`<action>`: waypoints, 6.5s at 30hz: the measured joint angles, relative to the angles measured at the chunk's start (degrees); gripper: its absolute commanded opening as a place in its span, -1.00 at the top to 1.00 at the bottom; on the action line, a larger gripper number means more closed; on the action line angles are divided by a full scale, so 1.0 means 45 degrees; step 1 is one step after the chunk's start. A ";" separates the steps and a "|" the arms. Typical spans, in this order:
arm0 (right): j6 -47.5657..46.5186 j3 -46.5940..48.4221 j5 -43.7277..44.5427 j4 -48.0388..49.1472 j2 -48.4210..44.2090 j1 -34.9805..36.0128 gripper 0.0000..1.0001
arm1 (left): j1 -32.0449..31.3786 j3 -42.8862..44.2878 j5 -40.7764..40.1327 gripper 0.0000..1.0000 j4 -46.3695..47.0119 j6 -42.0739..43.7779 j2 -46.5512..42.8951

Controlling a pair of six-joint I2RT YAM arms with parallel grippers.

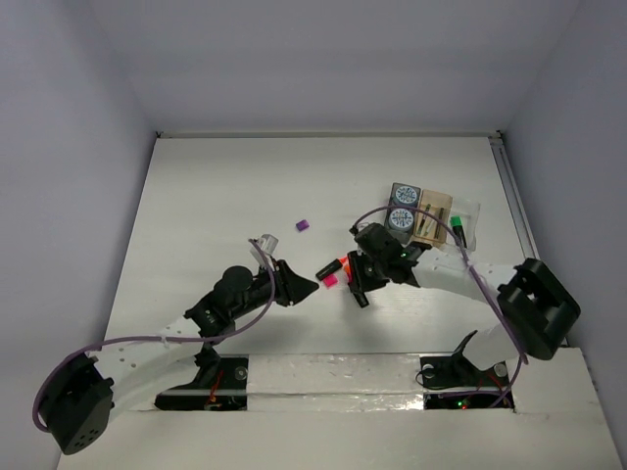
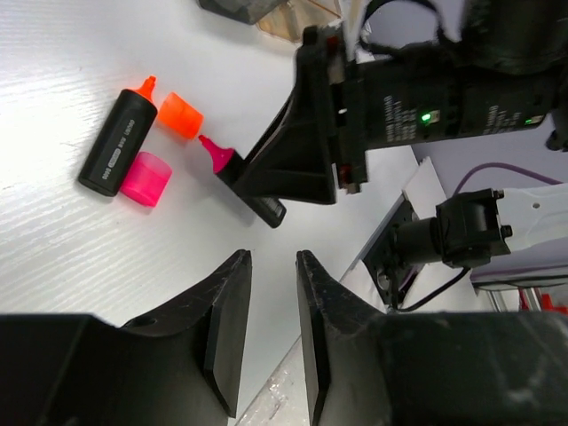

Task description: Sort the stationery into containers

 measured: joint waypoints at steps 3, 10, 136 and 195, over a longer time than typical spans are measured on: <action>0.0393 -0.0175 -0.0068 0.0073 -0.1166 0.0000 0.62 | 0.0000 -0.0112 0.0311 0.49 0.0369 -0.0049 0.0282; 0.1870 -0.0607 -0.0563 0.1797 -0.2987 0.0000 0.62 | 0.0000 -0.0471 0.0889 0.44 0.1001 -0.0282 0.0418; 0.1948 0.0534 -0.1224 0.5523 0.2069 0.0831 0.81 | 0.0447 0.1239 -0.1375 1.00 -0.2016 0.1812 -0.2628; -0.5401 0.4818 -0.2827 0.0175 0.4925 0.0831 -0.04 | 0.0588 0.2773 -0.1744 1.00 -0.4114 0.2385 -0.4245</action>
